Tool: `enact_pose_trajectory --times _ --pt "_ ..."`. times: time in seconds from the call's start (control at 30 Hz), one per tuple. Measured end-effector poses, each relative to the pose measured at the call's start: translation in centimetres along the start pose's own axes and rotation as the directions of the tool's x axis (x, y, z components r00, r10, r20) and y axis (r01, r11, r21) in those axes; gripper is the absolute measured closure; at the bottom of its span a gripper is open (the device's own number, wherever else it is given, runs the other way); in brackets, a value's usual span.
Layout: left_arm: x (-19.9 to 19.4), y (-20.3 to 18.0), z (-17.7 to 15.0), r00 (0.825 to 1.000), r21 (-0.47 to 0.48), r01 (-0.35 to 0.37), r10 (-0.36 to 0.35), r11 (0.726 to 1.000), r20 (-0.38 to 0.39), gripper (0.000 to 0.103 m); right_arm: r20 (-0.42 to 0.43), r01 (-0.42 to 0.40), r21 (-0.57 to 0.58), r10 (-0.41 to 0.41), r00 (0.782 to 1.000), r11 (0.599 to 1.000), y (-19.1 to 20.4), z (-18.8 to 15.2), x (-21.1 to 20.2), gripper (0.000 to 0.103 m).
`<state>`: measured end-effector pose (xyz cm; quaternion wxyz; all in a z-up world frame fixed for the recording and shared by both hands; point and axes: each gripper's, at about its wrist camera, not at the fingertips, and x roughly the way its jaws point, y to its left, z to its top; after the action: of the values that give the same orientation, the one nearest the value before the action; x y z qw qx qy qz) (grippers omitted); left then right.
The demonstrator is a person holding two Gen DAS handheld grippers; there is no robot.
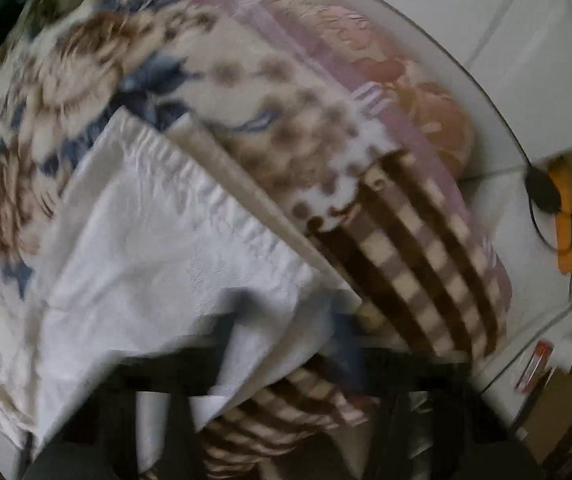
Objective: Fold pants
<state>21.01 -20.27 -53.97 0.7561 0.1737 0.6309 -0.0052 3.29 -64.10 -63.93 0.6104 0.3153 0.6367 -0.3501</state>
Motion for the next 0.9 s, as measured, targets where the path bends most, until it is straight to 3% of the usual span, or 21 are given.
enact_pose_trajectory --times 0.1,0.2,0.23,0.37,0.43,0.47,0.53,0.6,0.63,0.7,0.77,0.87,0.9 --pt "-0.5 -0.5 -0.2 1.000 0.015 -0.007 0.006 1.000 0.018 0.008 0.116 0.076 -0.097 -0.065 0.991 0.992 1.1 -1.6 -1.9 0.098" --pt "-0.4 -0.3 -0.5 1.000 0.019 -0.018 0.017 1.000 0.014 0.008 0.178 0.099 -0.039 -0.091 0.980 0.994 -0.4 -3.2 -4.0 0.098" --pt "-0.2 0.0 -0.7 1.000 0.012 -0.021 0.021 1.000 0.007 0.008 0.174 0.098 0.001 -0.096 0.980 0.995 -1.5 -3.7 -4.2 0.098" --pt "0.5 1.6 -1.2 0.999 -0.032 -0.026 0.026 0.999 -0.030 0.008 0.034 0.133 -0.035 -0.132 0.991 0.990 -1.5 -4.3 -1.8 0.098" --pt "0.7 2.6 -1.4 0.999 -0.052 -0.025 0.023 0.998 -0.038 0.008 -0.046 0.128 -0.082 -0.132 0.990 0.988 -0.1 -4.0 -1.5 0.088" --pt "0.7 3.1 -1.5 0.999 -0.059 -0.027 0.025 0.998 -0.039 0.008 -0.042 0.103 -0.084 -0.107 0.993 0.991 0.4 -3.8 -2.3 0.079" --pt "0.8 4.3 -1.6 0.999 -0.078 -0.028 0.025 0.997 -0.042 0.008 0.009 0.090 -0.114 -0.090 0.996 0.989 2.0 -3.7 -4.6 0.066" --pt "0.8 5.6 -1.4 0.999 -0.105 -0.025 0.020 0.994 -0.048 0.008 0.072 0.063 -0.218 -0.049 0.996 0.974 5.1 -4.2 -7.7 0.048" --pt "0.9 6.2 -1.3 0.999 -0.115 -0.025 0.019 0.993 -0.051 0.008 0.077 0.025 -0.290 -0.003 0.997 0.957 7.3 -4.1 -8.5 0.045" --pt "1.0 7.2 -0.7 0.998 -0.133 -0.032 0.025 0.991 -0.052 0.008 0.019 -0.043 -0.491 0.061 0.998 0.870 13.4 -5.2 -9.1 0.042" --pt "1.5 8.2 0.1 0.998 -0.164 -0.014 0.004 0.986 -0.061 0.008 -0.019 -0.058 -0.662 0.061 0.998 0.747 19.2 -6.2 -8.1 0.042" --pt "3.0 9.9 1.4 0.989 -0.271 0.088 -0.117 0.958 -0.092 0.008 0.060 0.076 -0.864 -0.048 0.997 0.498 26.6 -8.5 -4.6 0.042" --pt "3.8 10.5 1.9 0.978 -0.322 0.132 -0.176 0.938 -0.111 0.008 0.075 0.103 -0.885 -0.079 0.994 0.454 27.7 -8.8 -3.7 0.042"
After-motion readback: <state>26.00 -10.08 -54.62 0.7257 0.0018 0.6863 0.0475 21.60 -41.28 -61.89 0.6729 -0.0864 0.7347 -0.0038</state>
